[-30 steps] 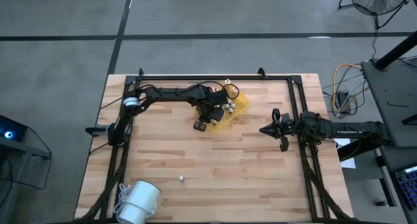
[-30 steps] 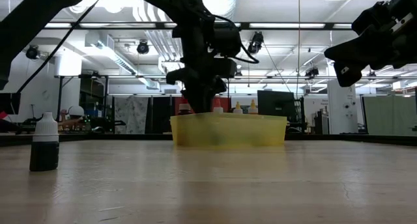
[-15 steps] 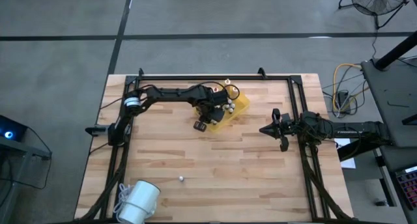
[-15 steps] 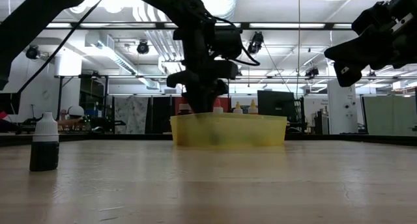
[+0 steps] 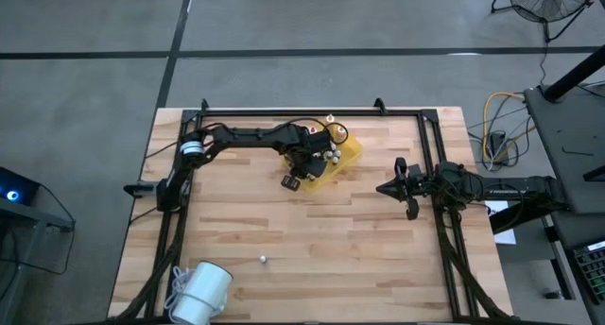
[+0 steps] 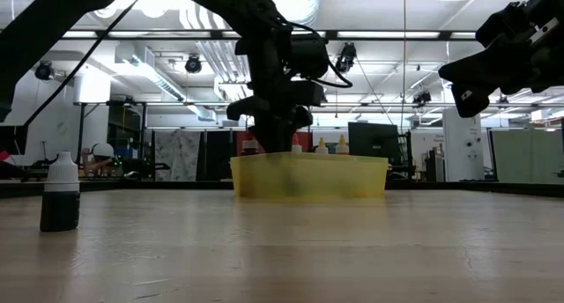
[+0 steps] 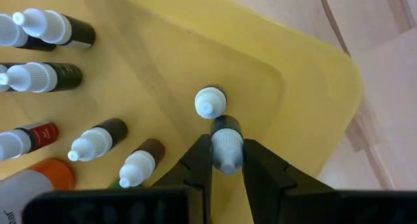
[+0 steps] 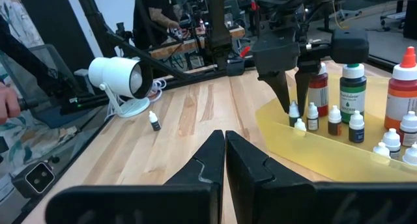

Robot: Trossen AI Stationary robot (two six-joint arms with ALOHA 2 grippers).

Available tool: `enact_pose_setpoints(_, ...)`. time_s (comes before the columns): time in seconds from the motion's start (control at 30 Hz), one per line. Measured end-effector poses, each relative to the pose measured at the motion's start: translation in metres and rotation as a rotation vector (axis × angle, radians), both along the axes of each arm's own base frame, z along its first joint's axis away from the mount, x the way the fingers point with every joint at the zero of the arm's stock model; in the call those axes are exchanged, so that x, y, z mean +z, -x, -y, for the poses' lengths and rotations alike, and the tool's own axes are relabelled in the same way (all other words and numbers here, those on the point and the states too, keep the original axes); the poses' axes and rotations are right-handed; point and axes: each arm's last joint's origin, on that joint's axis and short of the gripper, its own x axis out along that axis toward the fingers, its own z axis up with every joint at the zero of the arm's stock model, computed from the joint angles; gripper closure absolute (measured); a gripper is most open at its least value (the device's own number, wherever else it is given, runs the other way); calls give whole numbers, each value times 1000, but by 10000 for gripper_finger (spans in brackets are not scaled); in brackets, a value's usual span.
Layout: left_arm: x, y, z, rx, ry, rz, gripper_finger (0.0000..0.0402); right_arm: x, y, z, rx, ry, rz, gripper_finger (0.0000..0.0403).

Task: Pick & Place food coloring
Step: Put the small green food coloring bottle into the yellow bin

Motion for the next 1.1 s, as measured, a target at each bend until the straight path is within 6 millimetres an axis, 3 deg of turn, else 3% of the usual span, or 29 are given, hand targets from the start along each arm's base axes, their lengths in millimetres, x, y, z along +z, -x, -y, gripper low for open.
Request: enact_pose_setpoints(1.1, 1, -2, -1, -65, -16, 24, 358, 0, 0, 0, 0, 0, 0, 394)
